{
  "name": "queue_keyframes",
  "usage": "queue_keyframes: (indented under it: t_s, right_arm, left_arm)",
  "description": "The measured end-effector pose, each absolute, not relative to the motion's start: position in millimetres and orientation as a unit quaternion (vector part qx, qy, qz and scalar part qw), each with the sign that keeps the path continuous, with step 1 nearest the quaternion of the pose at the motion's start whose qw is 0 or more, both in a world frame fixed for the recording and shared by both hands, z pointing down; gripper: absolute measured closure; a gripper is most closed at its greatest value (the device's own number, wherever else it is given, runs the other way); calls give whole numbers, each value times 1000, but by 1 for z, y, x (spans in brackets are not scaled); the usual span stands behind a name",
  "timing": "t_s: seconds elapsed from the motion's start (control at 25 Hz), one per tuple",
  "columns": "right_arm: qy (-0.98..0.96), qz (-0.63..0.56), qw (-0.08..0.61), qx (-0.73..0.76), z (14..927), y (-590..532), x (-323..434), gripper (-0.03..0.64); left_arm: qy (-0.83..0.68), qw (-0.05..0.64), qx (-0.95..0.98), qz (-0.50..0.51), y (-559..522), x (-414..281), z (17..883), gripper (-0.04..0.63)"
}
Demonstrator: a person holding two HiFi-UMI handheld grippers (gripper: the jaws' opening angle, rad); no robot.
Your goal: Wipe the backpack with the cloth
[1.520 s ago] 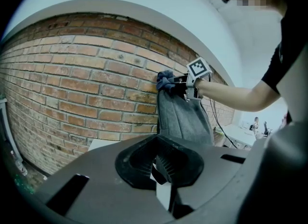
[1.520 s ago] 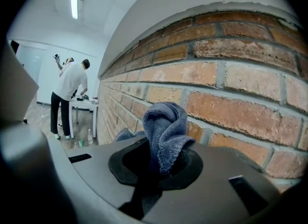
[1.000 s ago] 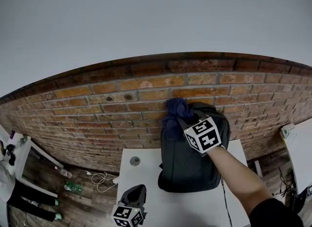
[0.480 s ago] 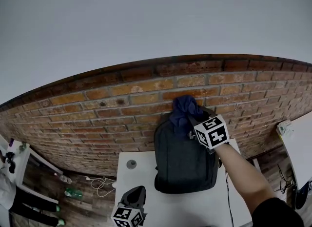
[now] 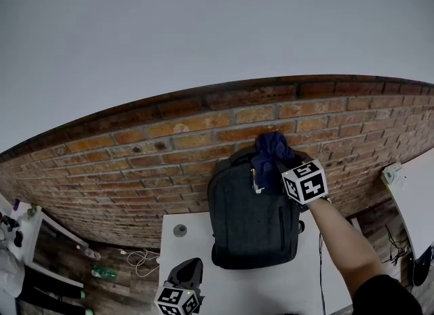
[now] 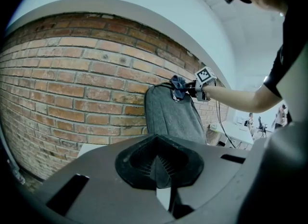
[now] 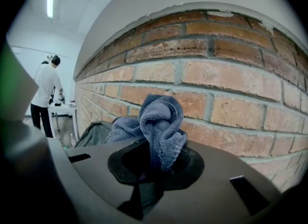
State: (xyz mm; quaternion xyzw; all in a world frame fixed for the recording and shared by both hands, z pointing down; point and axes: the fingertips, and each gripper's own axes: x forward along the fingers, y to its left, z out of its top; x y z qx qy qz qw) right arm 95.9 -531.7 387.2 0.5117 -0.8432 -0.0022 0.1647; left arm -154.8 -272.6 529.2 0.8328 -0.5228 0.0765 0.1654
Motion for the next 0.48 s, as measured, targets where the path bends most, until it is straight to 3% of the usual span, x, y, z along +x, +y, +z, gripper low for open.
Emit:
queue_keyframes:
  t_s: [0.48]
  right_arm:
    - [-812, 36, 166, 559, 402, -531, 169, 561]
  left_arm:
    - [-514, 164, 838, 84, -275, -143, 528, 604]
